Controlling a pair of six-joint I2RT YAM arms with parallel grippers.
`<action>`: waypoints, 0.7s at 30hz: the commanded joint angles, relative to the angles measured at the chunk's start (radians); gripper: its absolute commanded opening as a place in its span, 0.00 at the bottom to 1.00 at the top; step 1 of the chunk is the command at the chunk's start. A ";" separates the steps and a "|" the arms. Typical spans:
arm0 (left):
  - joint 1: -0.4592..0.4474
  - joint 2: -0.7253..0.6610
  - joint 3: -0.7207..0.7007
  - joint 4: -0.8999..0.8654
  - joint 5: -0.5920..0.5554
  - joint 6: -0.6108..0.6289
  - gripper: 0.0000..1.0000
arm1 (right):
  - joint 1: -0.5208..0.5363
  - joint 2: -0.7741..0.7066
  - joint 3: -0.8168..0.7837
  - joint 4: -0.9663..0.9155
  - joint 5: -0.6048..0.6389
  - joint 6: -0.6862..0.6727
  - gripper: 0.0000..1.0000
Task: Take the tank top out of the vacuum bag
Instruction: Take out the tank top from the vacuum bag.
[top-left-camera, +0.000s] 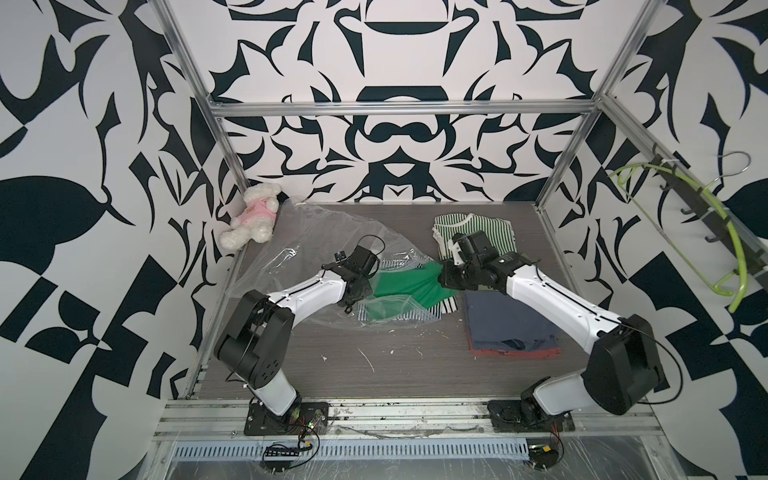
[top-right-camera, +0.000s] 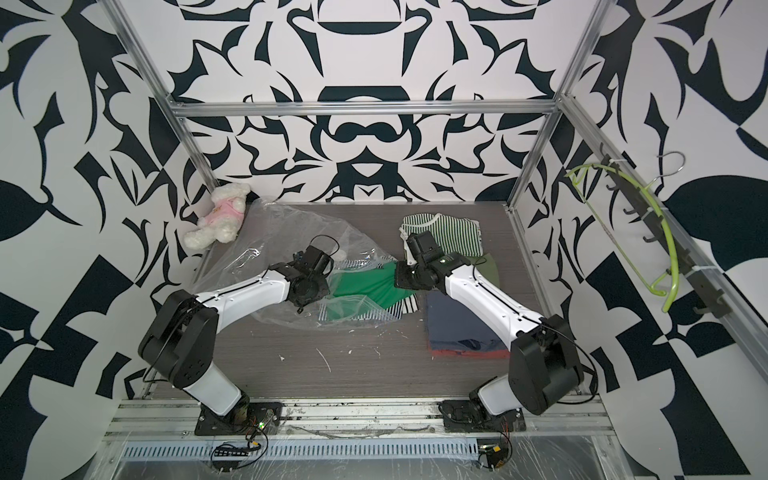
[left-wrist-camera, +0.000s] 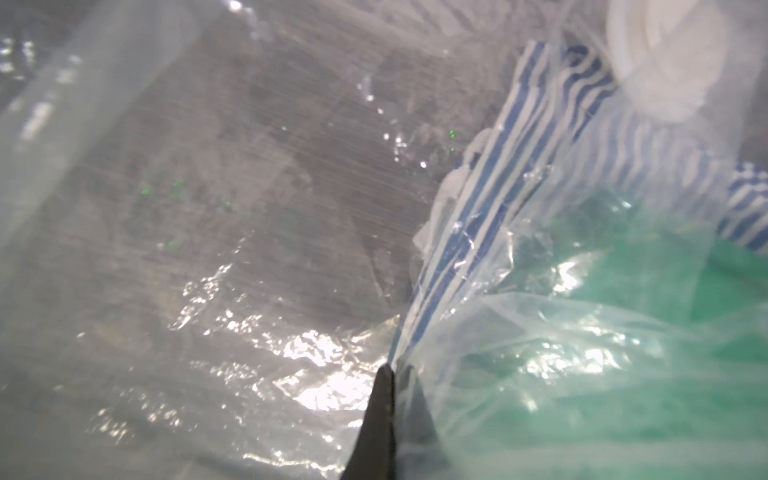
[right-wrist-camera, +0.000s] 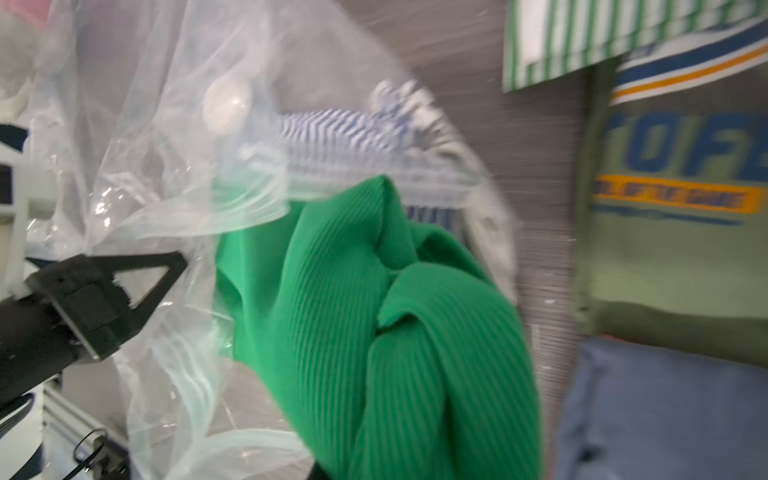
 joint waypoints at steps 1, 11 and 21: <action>0.026 -0.029 -0.028 -0.061 -0.034 0.006 0.00 | -0.049 -0.059 0.057 -0.042 0.038 -0.058 0.00; 0.035 0.003 -0.018 -0.051 -0.012 0.010 0.00 | -0.148 -0.103 0.132 -0.100 0.180 -0.178 0.00; 0.035 0.023 -0.009 -0.043 0.007 0.010 0.00 | -0.270 -0.182 0.025 0.094 0.409 -0.296 0.00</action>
